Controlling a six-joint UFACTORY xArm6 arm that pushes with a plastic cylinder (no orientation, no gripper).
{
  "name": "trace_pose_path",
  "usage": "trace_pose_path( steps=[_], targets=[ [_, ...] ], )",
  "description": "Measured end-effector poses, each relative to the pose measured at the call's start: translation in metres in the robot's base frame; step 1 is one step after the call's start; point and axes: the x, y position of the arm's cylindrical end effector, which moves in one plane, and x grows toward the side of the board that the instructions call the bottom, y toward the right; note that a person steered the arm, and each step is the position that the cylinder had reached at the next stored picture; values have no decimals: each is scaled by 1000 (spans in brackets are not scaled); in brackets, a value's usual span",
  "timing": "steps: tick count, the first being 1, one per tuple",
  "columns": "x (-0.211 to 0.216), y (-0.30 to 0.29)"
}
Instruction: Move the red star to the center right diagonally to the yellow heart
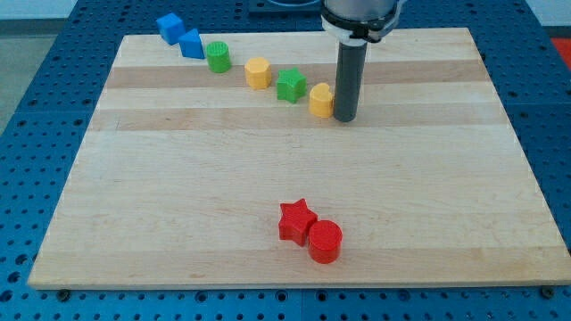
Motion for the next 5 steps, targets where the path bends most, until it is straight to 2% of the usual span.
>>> trace_pose_path(
  steps=[2,3,4,5],
  targets=[
    [85,-17],
    [85,-108],
    [129,-160],
    [187,-145]
  ],
)
